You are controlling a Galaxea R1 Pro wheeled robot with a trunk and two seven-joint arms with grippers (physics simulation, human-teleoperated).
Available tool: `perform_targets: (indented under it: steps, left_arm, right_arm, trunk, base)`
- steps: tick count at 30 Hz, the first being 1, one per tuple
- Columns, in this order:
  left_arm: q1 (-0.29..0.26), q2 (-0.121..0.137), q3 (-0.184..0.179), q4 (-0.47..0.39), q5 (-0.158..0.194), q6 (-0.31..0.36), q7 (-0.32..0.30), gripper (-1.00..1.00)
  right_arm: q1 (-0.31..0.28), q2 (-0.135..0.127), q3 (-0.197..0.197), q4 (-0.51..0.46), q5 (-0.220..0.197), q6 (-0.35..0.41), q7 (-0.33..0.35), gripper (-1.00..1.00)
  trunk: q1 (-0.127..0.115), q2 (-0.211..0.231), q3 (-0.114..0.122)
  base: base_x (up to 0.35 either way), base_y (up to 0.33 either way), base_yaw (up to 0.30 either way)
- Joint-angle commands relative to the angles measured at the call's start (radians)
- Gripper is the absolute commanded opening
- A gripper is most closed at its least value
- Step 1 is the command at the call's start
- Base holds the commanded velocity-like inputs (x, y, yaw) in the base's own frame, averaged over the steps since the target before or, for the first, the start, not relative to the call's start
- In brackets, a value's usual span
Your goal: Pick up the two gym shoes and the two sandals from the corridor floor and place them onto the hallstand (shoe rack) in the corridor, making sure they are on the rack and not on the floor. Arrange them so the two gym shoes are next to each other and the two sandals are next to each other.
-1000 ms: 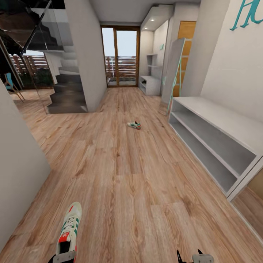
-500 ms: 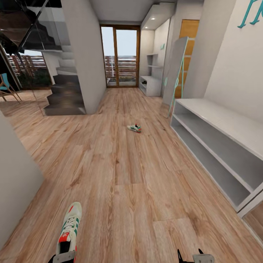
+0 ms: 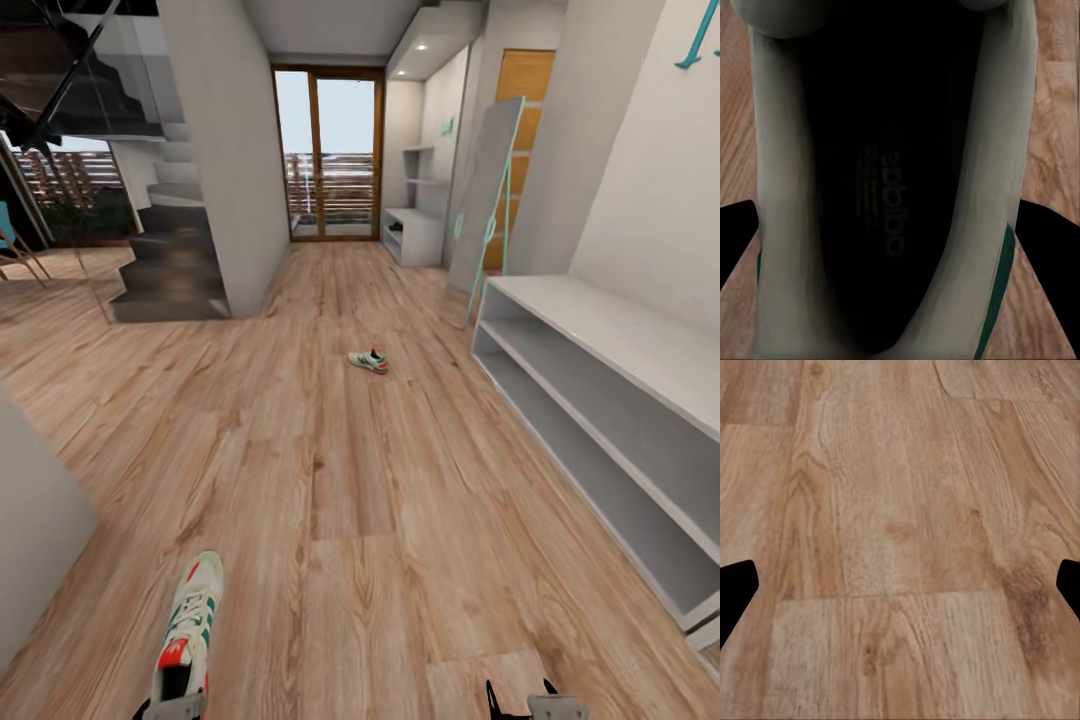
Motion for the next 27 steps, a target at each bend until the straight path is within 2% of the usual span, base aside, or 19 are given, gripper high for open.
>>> perform_targets:
  steps: [1,6,27]
  left_arm:
    - [0.007,-0.001,0.007,0.002,-0.011,-0.039,-0.003,-1.00]
    - [0.018,-0.001,0.004,0.004,-0.011,-0.071,-0.003,-1.00]
    - [0.019,-0.001,0.002,0.003,-0.011,-0.071,-0.002,-1.00]
  right_arm:
    - [-0.001,0.001,-0.005,0.002,0.010,-0.003,-0.001,1.00]
    - [-0.001,0.001,-0.005,0.003,0.010,-0.003,0.000,1.00]
    - [-0.001,-0.001,-0.006,-0.001,0.010,-0.005,-0.003,1.00]
  trunk:
    - [0.000,0.000,-0.001]
    - [0.000,0.000,-0.001]
    - [0.000,0.000,-0.001]
  base:
    - [0.339,0.000,0.000]
    - [0.339,0.000,0.000]
    - [0.339,0.000,0.000]
